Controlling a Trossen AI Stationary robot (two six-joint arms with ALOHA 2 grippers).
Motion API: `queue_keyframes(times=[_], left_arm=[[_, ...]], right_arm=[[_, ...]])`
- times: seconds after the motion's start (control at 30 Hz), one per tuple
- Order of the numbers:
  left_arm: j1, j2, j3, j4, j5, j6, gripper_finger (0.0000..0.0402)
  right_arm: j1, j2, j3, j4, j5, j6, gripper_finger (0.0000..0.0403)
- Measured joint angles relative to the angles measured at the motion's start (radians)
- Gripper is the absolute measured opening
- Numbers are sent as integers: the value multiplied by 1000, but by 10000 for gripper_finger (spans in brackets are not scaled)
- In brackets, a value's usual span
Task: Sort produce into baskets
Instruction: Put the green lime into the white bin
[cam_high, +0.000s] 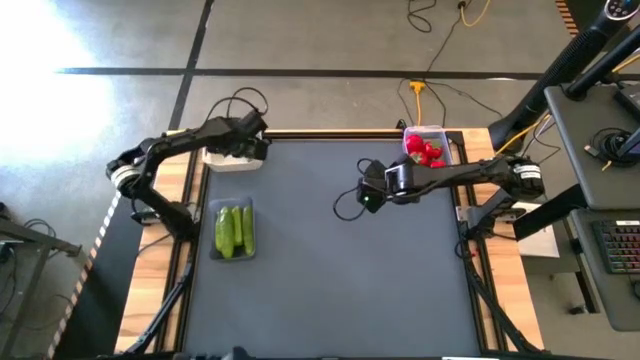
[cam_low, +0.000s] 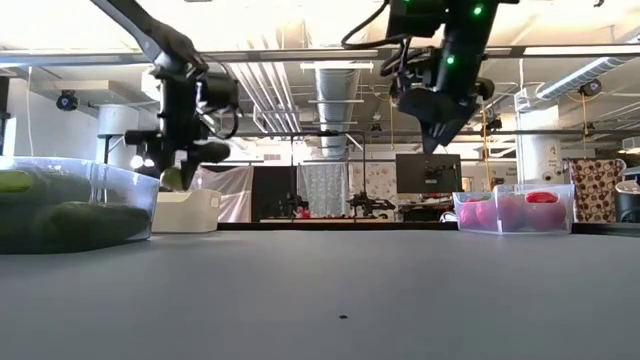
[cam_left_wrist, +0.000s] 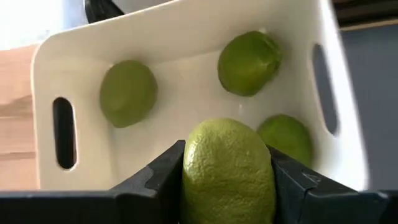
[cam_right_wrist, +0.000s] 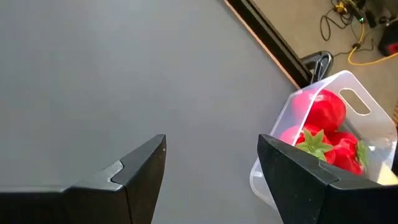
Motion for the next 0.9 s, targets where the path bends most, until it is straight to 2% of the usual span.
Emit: queue_keyframes(times=[0.23,0.47,0.7,0.9], left_arm=[[74,89,-3,53,74,50,150],[184,164,0,66,250,94,150],[243,162,0,59,272,122,156],[248,152,1,52,272,194,208]], right_arm=[[-42,0,24,28,0,1,247],[-40,0,50,43,0,1,254],[-40,0,51,36,0,-1,249],[-40,0,54,36,-27,7,254]])
